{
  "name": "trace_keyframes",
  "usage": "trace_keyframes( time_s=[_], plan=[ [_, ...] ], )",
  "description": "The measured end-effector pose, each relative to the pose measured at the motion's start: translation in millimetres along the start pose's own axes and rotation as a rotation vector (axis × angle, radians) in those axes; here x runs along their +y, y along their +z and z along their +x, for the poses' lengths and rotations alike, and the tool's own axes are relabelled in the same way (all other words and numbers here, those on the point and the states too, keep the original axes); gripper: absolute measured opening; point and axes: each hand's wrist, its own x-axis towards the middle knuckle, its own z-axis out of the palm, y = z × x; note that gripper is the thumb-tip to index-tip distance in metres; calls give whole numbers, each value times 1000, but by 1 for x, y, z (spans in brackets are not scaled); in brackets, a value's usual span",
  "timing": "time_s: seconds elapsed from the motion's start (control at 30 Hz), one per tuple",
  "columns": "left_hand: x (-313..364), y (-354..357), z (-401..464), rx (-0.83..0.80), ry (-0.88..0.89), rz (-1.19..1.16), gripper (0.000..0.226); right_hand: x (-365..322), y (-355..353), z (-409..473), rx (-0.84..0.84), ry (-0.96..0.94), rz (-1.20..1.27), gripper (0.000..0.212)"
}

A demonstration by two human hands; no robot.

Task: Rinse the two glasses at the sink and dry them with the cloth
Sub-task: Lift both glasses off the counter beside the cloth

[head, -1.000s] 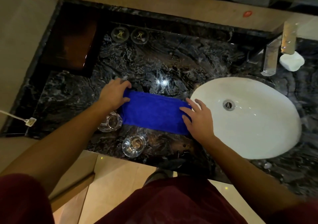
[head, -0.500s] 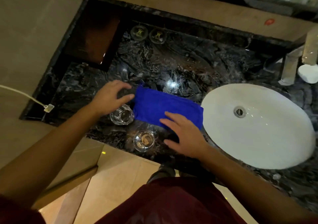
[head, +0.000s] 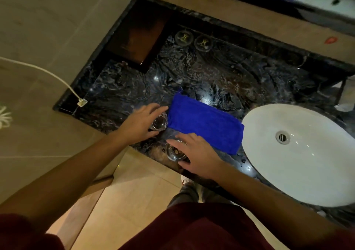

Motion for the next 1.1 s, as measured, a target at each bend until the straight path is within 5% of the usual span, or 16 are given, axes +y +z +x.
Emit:
trace_keyframes(
  time_s=[0.37, 0.67, 1.1],
  plan=[
    [14, -14, 3, 66, -139, -121, 89, -3, -7, -4, -5, 78, 43, 80],
    [59, -80, 9, 283, -220, -291, 92, 38, -103, -78, 320, 301, 260, 86],
    [88, -159, 65, 467, -59, -391, 81, 74, -220, -90, 743, 403, 262, 76]
  ],
)
